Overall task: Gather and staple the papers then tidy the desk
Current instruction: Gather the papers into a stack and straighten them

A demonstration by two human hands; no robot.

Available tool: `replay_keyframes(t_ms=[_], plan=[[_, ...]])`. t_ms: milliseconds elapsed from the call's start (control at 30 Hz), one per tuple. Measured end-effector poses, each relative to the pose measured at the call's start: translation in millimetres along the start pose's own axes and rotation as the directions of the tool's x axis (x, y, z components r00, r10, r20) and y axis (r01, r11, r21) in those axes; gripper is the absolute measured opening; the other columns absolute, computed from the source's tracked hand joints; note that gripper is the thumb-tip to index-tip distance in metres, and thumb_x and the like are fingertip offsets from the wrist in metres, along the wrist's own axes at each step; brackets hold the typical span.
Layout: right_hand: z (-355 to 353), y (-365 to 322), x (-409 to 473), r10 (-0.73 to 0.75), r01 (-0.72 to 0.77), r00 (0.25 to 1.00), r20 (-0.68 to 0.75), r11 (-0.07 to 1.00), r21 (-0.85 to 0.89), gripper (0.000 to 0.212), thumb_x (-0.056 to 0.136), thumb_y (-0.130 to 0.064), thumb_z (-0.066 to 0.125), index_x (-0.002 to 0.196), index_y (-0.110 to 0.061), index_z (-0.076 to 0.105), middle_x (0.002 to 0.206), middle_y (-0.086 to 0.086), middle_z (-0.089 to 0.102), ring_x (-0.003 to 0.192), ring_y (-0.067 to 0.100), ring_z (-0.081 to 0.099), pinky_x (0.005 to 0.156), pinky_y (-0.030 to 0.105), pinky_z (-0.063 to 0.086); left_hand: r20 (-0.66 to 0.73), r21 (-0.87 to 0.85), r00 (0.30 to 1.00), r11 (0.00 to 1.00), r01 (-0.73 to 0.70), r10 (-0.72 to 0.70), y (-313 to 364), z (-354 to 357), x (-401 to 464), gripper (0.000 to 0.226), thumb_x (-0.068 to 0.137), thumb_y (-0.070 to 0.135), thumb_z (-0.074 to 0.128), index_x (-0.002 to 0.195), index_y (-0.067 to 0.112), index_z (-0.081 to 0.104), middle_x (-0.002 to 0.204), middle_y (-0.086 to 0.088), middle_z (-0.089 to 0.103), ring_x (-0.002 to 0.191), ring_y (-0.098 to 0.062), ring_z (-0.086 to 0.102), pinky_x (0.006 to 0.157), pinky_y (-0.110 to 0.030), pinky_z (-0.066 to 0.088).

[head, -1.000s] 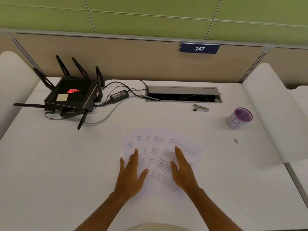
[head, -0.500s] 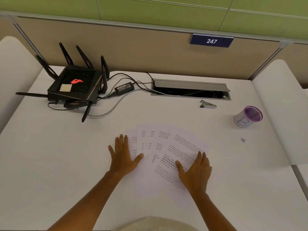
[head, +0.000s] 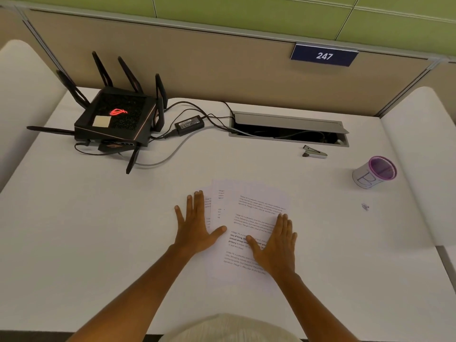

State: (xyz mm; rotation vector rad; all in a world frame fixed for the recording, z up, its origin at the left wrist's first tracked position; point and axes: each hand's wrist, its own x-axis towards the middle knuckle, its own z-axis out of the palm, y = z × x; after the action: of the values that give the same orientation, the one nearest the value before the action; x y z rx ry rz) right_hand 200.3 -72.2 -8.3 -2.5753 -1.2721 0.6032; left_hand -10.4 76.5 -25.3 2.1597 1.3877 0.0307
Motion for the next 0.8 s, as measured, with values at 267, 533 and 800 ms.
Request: replay_keyframes(t_ms=[267, 533, 800], plan=[[8, -23, 0, -0.126, 0.127, 0.990, 0.068, 0.992, -0.011, 0.125, 0.082, -0.086, 0.043, 0.163, -0.010, -0.013, 0.174, 0.009, -0.012, 0.161, 0.028, -0.010, 0.131, 0.052, 0.000, 0.009, -0.049, 1.000, 0.999, 0.003, -0.002, 4, 0, -1, 0.132, 0.077, 0.090, 0.048, 0.160, 0.021, -0.027, 0.174, -0.001, -0.019, 0.162, -0.028, -0.013, 0.125, -0.060, -0.014], [11, -27, 3, -0.235, 0.238, 0.965, 0.116, 0.971, -0.008, 0.122, 0.084, -0.085, 0.044, 0.164, -0.012, -0.012, 0.175, 0.006, -0.011, 0.161, 0.026, -0.010, 0.131, 0.051, -0.001, -0.003, -0.073, 1.000, 0.997, -0.001, 0.001, 7, -5, -2, 0.136, 0.075, 0.084, 0.060, 0.160, 0.023, -0.026, 0.176, -0.006, -0.006, 0.163, -0.032, -0.003, 0.127, -0.061, -0.007], [12, -22, 2, -0.255, 0.261, 0.961, 0.109, 0.964, -0.053, 0.121, 0.084, -0.082, 0.047, 0.164, -0.012, -0.012, 0.175, 0.005, -0.010, 0.162, 0.025, -0.009, 0.131, 0.047, -0.001, 0.001, -0.085, 1.000, 0.996, -0.006, 0.006, 9, -7, -1, 0.137, 0.076, 0.078, 0.067, 0.160, 0.022, -0.026, 0.176, -0.006, -0.005, 0.162, -0.033, -0.003, 0.127, -0.058, -0.007]])
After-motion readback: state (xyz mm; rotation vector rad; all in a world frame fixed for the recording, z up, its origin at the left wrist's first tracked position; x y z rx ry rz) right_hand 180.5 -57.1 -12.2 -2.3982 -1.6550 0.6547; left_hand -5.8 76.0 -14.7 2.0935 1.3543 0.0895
